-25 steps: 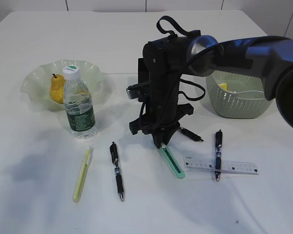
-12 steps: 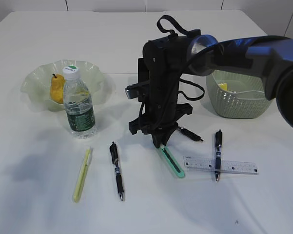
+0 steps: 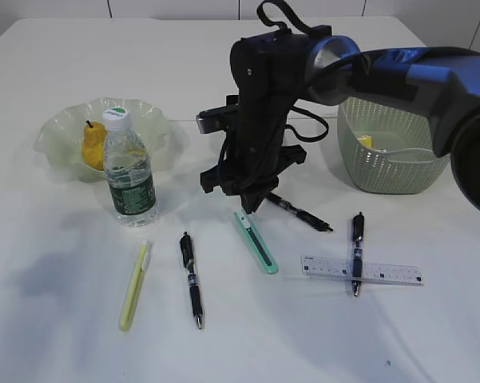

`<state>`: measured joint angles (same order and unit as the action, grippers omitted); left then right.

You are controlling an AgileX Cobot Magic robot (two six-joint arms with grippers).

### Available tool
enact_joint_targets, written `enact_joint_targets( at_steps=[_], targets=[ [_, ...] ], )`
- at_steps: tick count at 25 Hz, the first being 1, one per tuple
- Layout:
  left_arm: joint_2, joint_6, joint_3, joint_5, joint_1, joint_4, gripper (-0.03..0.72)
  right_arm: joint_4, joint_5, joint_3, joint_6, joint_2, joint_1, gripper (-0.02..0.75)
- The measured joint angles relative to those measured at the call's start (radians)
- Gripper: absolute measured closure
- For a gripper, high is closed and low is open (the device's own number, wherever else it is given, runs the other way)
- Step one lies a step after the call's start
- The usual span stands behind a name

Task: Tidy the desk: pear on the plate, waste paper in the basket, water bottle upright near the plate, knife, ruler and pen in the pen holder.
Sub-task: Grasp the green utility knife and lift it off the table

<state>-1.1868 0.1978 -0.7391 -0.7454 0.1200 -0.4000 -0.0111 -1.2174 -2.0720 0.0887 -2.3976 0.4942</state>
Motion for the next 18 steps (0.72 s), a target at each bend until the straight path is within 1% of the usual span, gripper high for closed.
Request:
enact_joint_targets(
  at_steps=[6, 8, 9, 12, 14, 15, 18],
  targets=[
    [0.0, 0.0, 0.0, 0.0, 0.0, 0.0, 0.251, -0.002, -0.002, -0.028, 0.0, 0.0, 0.0, 0.73],
    [0.0, 0.0, 0.0, 0.0, 0.0, 0.0, 0.251, -0.004, -0.002, -0.028, 0.0, 0.0, 0.0, 0.713],
    [0.0, 0.0, 0.0, 0.0, 0.0, 0.0, 0.251, -0.004, -0.002, -0.028, 0.0, 0.0, 0.0, 0.692],
    [0.0, 0.0, 0.0, 0.0, 0.0, 0.0, 0.251, -0.004, -0.002, -0.028, 0.0, 0.0, 0.0, 0.559],
    [0.0, 0.0, 0.0, 0.0, 0.0, 0.0, 0.251, -0.004, -0.002, -0.028, 0.0, 0.0, 0.0, 0.492],
    [0.0, 0.0, 0.0, 0.0, 0.0, 0.0, 0.251, -0.006, -0.002, -0.028, 0.0, -0.002, 0.0, 0.473],
    [0.0, 0.0, 0.0, 0.0, 0.0, 0.0, 0.251, -0.01, -0.002, -0.03, 0.0, -0.014, 0.0, 0.452]
  ],
)
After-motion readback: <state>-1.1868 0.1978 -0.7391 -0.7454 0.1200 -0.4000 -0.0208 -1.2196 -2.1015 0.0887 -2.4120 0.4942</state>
